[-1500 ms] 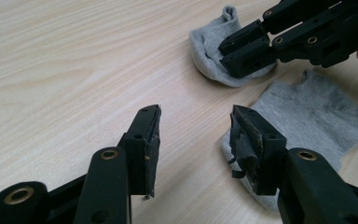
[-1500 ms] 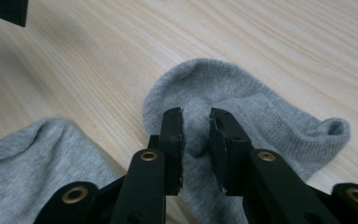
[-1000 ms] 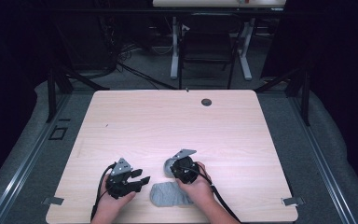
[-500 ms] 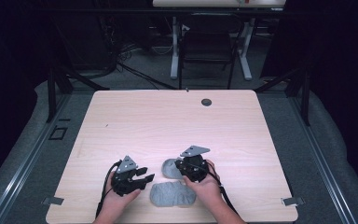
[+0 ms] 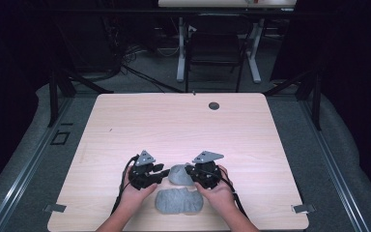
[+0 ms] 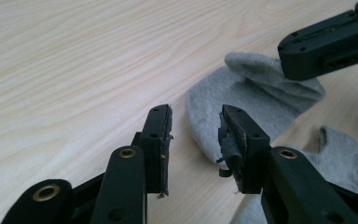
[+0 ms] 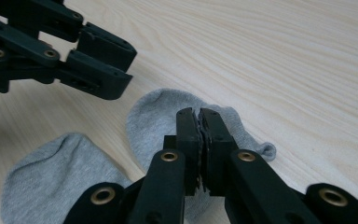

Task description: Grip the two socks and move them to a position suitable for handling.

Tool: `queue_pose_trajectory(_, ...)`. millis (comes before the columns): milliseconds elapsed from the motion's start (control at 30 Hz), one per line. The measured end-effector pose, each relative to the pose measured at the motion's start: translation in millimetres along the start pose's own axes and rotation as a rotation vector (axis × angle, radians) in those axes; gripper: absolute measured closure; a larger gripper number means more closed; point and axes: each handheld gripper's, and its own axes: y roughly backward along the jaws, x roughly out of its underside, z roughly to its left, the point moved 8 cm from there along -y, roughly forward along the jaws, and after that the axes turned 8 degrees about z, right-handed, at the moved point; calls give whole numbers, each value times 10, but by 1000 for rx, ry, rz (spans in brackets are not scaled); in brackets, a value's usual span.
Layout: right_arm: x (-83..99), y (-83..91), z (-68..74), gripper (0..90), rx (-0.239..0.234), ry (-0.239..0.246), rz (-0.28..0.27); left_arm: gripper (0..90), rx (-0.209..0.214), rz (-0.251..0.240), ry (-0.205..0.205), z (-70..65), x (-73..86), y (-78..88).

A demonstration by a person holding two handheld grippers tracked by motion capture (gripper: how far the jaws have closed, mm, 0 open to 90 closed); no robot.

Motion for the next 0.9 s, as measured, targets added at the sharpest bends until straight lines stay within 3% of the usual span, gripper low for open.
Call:
queue_pose_trajectory(300,8,5,-6,872,-5,1,-5,649,-10,19,8,-17,-45,-187)
queue_pose_trajectory(433,11,12,-11,872,-3,3,-10,707,-32,49,-2,-18,-16,-264)
queue_pose_trajectory(633,18,44,-31,872,-3,4,-17,849,-40,58,-11,-15,-7,-250)
queue_pose_trajectory(900,19,84,-67,871,8,13,-32,879,-58,55,-14,38,1,-171)
